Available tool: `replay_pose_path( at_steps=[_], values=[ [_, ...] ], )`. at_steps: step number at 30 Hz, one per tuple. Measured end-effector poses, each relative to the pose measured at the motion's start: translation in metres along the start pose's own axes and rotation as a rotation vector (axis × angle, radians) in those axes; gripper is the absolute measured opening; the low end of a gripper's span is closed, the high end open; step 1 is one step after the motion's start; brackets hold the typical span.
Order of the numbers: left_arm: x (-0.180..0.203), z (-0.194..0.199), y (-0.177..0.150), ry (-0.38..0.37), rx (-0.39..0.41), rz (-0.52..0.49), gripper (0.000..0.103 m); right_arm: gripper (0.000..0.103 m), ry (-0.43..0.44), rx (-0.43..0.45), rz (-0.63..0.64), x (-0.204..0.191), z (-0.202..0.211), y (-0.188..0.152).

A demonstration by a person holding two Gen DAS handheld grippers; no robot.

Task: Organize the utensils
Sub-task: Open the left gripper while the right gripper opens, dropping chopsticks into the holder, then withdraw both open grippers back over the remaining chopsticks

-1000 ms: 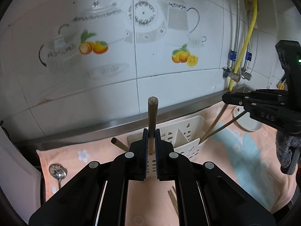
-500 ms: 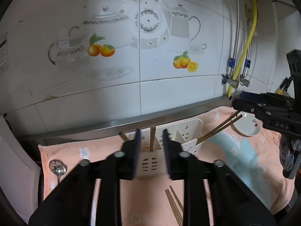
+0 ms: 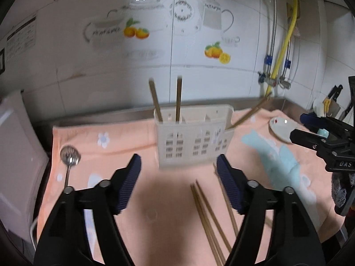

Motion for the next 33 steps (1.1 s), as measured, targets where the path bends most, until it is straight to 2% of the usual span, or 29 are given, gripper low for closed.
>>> replay_pose_path(
  at_steps=[6, 12, 18, 33],
  values=[
    [0.003, 0.003, -0.044, -0.003, -0.052, 0.012, 0.083, 0.085, 0.008, -0.045, -0.046, -0.001, 0.001, -0.043],
    [0.002, 0.004, -0.077, -0.001, -0.1, 0.047, 0.085, 0.088, 0.004, -0.078, -0.087, 0.001, 0.001, -0.074],
    [0.001, 0.01, -0.089, 0.02, -0.106, 0.056, 0.089, 0.089, -0.01, -0.104, -0.111, 0.001, -0.002, -0.095],
    [0.005, 0.011, -0.111, 0.024, -0.145, 0.07, 0.09, 0.089, -0.045, -0.153, -0.138, 0.011, -0.009, -0.123]
  ],
)
Point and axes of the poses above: each gripper's, at about its wrist camera, not at the fingertips, and z roughly against the way its jaws point, x to its right, y to its top, the point moved 2 cm from there along -z, roughly the way its jaws point, and after that the axes turned 11 degrees about y, right-handed, at the moved point
